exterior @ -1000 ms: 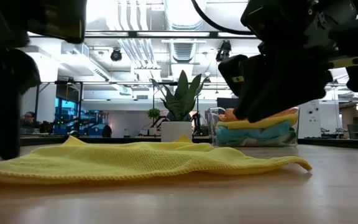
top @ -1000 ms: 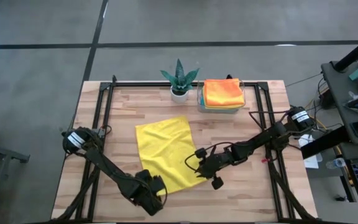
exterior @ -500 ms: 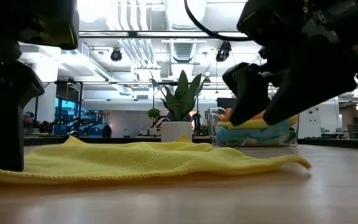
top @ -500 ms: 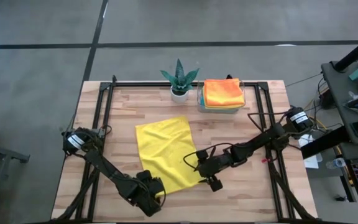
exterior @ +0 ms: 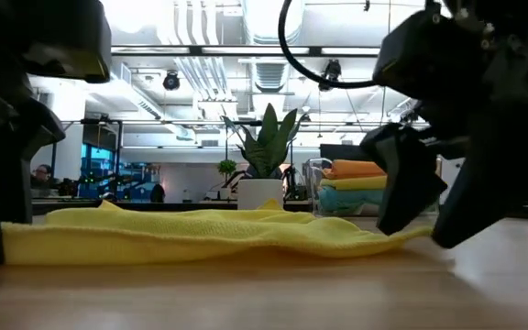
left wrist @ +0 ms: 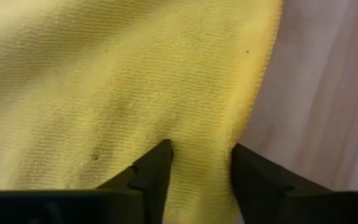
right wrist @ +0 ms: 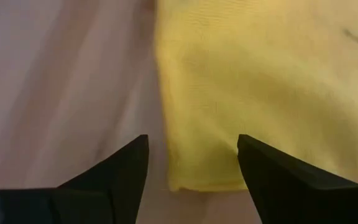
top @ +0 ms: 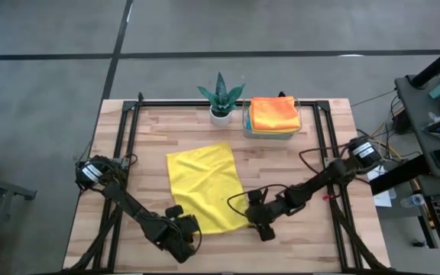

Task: Fold microfiber towels
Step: Fold the yellow microfiber towel

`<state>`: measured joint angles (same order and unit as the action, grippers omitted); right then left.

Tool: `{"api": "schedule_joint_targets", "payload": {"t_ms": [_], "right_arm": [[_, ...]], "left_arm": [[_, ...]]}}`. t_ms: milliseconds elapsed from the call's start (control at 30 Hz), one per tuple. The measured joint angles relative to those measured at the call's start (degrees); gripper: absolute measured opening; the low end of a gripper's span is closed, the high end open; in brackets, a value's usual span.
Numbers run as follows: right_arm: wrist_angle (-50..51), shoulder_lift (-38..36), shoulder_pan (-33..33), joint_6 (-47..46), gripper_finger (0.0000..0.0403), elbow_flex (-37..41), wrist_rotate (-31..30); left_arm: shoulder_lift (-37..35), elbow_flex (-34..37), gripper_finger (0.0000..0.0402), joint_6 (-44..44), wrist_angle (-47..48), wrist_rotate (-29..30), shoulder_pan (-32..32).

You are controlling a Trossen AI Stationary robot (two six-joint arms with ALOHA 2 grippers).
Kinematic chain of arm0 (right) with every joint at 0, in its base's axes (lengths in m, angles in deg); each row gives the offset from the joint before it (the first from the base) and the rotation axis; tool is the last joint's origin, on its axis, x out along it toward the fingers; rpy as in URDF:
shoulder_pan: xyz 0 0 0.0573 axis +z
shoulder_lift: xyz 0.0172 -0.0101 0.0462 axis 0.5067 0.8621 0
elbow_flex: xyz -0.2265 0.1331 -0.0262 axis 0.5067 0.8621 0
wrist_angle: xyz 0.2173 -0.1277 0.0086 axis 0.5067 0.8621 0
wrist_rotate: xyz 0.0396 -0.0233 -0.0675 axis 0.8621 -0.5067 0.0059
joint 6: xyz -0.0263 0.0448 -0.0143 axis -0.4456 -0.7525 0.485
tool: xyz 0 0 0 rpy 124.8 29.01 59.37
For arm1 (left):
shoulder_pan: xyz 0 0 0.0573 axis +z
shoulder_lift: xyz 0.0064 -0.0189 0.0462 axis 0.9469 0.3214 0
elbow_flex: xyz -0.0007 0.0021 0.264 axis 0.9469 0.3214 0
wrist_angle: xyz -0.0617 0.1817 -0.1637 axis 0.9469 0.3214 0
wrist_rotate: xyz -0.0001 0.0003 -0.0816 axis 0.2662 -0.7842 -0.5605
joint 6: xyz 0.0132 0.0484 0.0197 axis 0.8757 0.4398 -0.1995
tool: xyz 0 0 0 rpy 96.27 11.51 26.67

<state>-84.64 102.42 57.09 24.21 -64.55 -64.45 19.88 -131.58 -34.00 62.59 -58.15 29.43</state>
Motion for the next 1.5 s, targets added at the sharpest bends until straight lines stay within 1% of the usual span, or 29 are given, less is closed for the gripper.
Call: {"api": "schedule_joint_targets", "payload": {"t_ms": [67, 133, 233, 267, 300, 367, 500, 567, 600, 700, 767, 867, 967, 1100, 1233, 1300, 1400, 1500], "right_arm": [[0.30, 0.57, 0.67, -0.93, 0.0235, -0.05, -3.11], [0.52, 1.18, 0.89, -1.01, 0.0230, -0.05, -4.98], [0.00, 2.32, 0.99, -0.13, 0.0212, -0.15, -5.55], [-0.19, 2.66, 0.97, 0.25, 0.0201, -0.20, -5.49], [-0.41, 3.01, 0.97, 0.53, 0.0189, -0.20, -5.54], [-1.38, 3.63, 1.01, 0.53, 0.0155, -0.29, -6.09], [-2.25, 3.67, 1.21, 0.37, 0.0069, -0.32, -6.20], [-1.61, 3.11, 1.76, 0.79, 0.0026, -0.37, -6.49], [-1.17, 2.72, 2.02, 1.17, 0.0019, -0.52, -6.13], [1.18, 1.28, 2.58, 0.73, 0.0012, -1.03, -1.81], [2.74, 0.44, 3.30, -0.52, 0.0009, -1.89, -0.41], [7.17, -0.87, 4.35, -0.85, 0.0009, -3.31, 0.32], [12.64, -1.57, 5.73, -0.04, 0.0009, -5.23, -0.01], [21.55, -2.32, 6.70, 0.32, 0.0009, -10.65, 0.21], [32.80, -2.33, 6.55, 3.21, 0.0009, -17.09, -4.95], [36.84, -2.33, 6.31, 5.30, 0.0009, -20.04, -8.71], [40.60, -2.33, 5.20, 8.78, 0.0009, -23.08, -14.25], [42.21, -2.33, 3.01, 11.27, 0.0008, -24.58, -17.37]], "left_arm": [[0.00, 0.10, 0.0114, 0.04, 0.22, 0.07, 0.00], [0.00, 0.23, 0.0079, 0.04, 0.56, 0.04, 0.01], [0.00, 0.35, 0.0025, 0.94, 0.66, 0.13, 0.00], [0.00, 0.32, 0.0013, 1.54, 0.51, 0.11, 0.00], [0.02, 0.26, 0.0007, 1.73, 0.46, 0.09, -0.01], [0.07, 0.19, 0.0007, 1.93, 0.29, 0.09, -0.02], [0.07, -0.29, 0.0003, 2.00, 0.22, -0.33, -0.22], [-0.15, -1.00, 0.0002, 2.01, 0.07, -1.44, -0.50], [-0.28, -1.47, 0.0002, 2.01, 0.07, -2.42, -0.68], [-0.97, -3.31, 0.0002, 2.42, 0.08, -4.65, -1.51], [-1.48, -4.77, 0.0002, 2.58, -0.06, -6.23, -1.92], [-1.55, -6.31, 0.0001, 2.44, 0.01, -8.20, -2.50], [-1.84, -8.52, 0.0001, 1.96, -0.39, -8.76, -2.63], [-3.06, -11.03, 0.0001, 5.50, -0.13, -10.42, -2.43], [-6.59, -11.54, 0.0001, 6.40, 0.55, -10.99, -1.61], [-8.38, -11.53, 0.0001, 6.37, 2.32, -9.62, -1.51], [-10.57, -11.43, 0.0001, 6.10, 8.90, -7.04, -1.50], [-12.11, -11.43, 0.0001, 6.05, 15.55, -6.54, -1.36]]}}
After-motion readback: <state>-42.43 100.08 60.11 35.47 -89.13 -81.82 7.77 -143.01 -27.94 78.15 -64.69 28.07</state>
